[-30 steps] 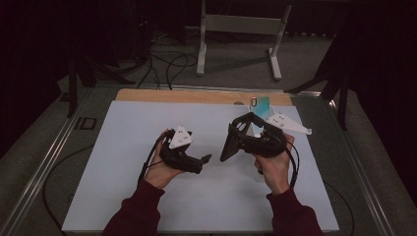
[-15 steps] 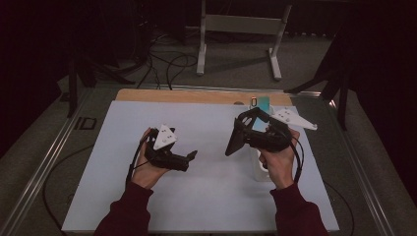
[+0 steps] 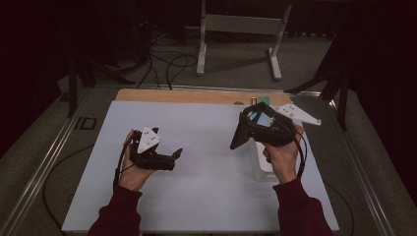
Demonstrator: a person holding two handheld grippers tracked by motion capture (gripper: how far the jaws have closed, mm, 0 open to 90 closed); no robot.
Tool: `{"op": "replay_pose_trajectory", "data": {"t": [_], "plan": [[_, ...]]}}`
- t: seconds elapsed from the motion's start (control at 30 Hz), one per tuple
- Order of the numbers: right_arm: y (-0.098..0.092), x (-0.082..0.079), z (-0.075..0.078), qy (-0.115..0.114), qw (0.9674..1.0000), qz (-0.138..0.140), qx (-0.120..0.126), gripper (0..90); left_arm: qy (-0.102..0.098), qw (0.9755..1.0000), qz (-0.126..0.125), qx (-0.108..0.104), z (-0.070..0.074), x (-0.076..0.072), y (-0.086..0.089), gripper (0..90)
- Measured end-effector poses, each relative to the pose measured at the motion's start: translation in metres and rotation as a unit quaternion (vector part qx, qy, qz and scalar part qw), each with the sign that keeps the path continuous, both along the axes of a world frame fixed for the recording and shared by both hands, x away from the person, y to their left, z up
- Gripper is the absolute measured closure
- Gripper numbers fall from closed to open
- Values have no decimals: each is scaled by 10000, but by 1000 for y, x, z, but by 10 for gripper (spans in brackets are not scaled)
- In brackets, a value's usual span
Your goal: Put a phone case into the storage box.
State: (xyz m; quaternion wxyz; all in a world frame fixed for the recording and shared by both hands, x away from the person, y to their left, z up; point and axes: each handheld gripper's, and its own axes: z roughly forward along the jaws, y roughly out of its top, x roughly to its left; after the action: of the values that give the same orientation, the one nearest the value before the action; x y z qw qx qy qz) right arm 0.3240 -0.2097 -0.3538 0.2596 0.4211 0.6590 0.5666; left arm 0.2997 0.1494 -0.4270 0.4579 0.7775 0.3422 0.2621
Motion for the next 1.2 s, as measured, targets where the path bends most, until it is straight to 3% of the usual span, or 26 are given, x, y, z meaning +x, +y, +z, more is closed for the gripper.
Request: {"op": "replay_pose_trajectory", "data": {"t": [0.37, 0.63, 1.2], "plan": [[-10, 7, 2, -46, 9998, -187, -25, 134, -14, 9998, 204, -24, -5, -3, 20, 0], [-15, 12, 4, -67, 9995, -310, -58, 134, -46, 9998, 206, -63, -6, -5, 31, 0], [-23, 23, -1, -29, 9987, -498, -121, 135, -265, 9989, 294, -259, -12, -20, 60, 0]]}}
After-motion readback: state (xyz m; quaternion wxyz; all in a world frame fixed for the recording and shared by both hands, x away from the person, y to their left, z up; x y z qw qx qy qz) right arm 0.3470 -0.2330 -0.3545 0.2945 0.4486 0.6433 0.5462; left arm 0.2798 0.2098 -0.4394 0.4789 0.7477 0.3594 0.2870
